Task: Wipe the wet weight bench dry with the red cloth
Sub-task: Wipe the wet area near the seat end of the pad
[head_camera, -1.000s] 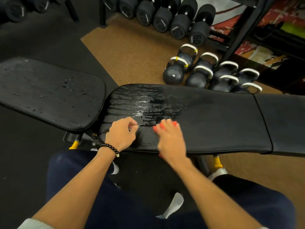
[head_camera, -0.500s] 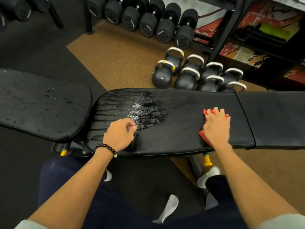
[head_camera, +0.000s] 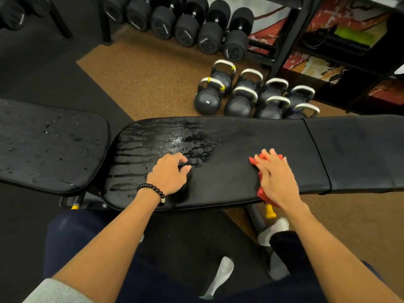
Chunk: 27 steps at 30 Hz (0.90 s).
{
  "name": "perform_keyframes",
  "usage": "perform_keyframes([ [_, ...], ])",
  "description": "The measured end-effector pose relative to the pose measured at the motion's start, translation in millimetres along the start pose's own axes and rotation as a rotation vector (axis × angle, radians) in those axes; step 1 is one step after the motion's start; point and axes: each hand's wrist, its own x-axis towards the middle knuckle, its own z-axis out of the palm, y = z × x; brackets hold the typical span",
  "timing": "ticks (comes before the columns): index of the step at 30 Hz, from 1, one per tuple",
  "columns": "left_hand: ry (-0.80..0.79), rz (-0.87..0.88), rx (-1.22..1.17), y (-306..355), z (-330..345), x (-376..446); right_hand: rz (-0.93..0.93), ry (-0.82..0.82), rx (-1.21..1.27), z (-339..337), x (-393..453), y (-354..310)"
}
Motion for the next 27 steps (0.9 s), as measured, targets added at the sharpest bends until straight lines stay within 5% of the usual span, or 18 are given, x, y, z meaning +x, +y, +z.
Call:
perform_keyframes([
  [2, -0.032, -0.006, 0.021, 5, 2, 1, 0.194, 0.036, -0.113, 5, 20, -23],
  [5, -0.059, -0.030, 0.037, 12, 3, 3, 0.218, 0.103, -0.132, 27, 27, -84],
  [9, -0.077, -0.023, 0.034, 17, 3, 9, -0.220, -0.028, -0.042, 53, -16, -134],
  [13, -0.141, -0.020, 0.095, 16, 1, 13, -0.461, -0.060, -0.103, 32, -39, -75],
  [15, -0.153, -0.003, 0.106, 17, 0, 13, -0.338, -0.061, -0.211, 11, -16, -35],
  [18, -0.163, 0.016, 0.119, 19, -1, 11, 0.094, -0.002, -0.257, -4, 30, 1],
  [21, -0.169, 0.020, 0.130, 20, -1, 11, 0.297, 0.103, -0.197, 8, 50, -39],
  [27, -0.188, 0.026, 0.138, 18, -5, 17, -0.403, -0.075, -0.049, 47, -21, -118],
])
